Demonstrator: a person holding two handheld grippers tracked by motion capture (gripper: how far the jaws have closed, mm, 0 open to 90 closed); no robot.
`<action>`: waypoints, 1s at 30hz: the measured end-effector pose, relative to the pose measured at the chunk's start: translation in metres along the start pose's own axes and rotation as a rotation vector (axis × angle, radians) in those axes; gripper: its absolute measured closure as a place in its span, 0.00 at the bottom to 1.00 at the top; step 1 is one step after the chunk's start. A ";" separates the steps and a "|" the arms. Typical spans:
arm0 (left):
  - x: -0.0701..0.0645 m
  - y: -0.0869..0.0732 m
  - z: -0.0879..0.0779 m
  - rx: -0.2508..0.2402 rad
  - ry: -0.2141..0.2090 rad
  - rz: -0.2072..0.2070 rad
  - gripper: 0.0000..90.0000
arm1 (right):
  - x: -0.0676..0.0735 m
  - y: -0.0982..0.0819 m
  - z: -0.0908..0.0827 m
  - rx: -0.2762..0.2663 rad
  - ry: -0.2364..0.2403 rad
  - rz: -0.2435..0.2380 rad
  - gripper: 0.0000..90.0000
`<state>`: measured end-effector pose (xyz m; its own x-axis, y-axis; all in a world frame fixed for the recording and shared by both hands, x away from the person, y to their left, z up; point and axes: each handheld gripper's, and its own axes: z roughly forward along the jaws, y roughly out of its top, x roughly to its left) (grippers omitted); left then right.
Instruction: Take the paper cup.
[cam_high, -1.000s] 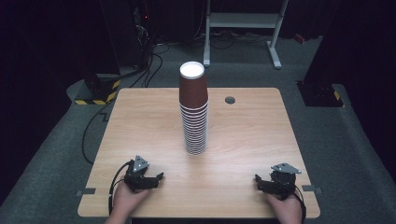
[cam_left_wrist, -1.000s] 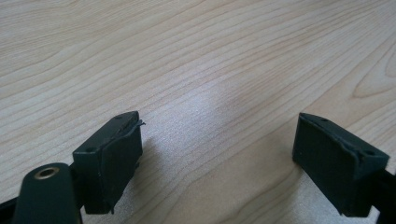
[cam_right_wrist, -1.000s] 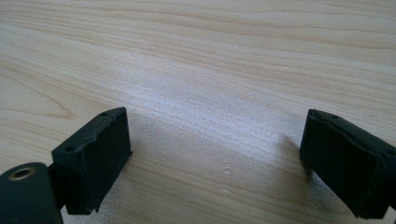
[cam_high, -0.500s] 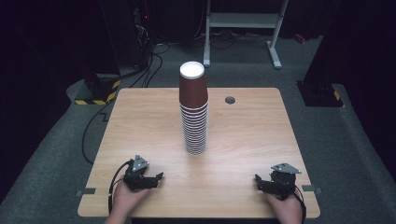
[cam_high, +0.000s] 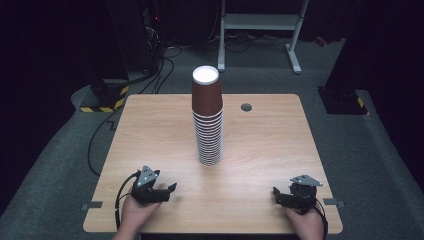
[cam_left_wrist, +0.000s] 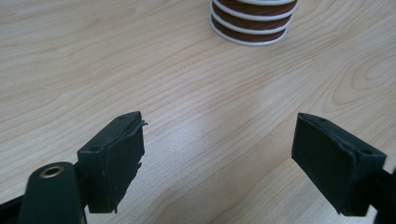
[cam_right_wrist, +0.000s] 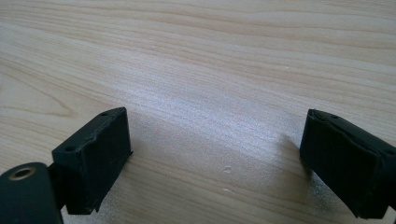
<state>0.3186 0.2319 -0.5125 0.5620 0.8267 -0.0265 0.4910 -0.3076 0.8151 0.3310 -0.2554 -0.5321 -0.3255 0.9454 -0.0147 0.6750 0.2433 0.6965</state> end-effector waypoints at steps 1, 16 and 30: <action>0.000 0.000 0.000 0.000 0.000 0.000 0.19 | 0.000 0.000 0.000 0.000 0.000 0.000 0.09; -0.016 0.014 -0.009 -0.073 -0.050 0.028 0.19 | 0.000 0.000 0.000 0.000 0.000 -0.001 0.09; -0.025 0.031 -0.015 -0.109 -0.088 0.041 0.18 | 0.000 0.000 0.000 0.000 0.000 0.000 0.09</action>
<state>0.3099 0.2086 -0.4777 0.6384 0.7687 -0.0390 0.3939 -0.2828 0.8746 0.3310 -0.2554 -0.5321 -0.3258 0.9453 -0.0151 0.6747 0.2436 0.6967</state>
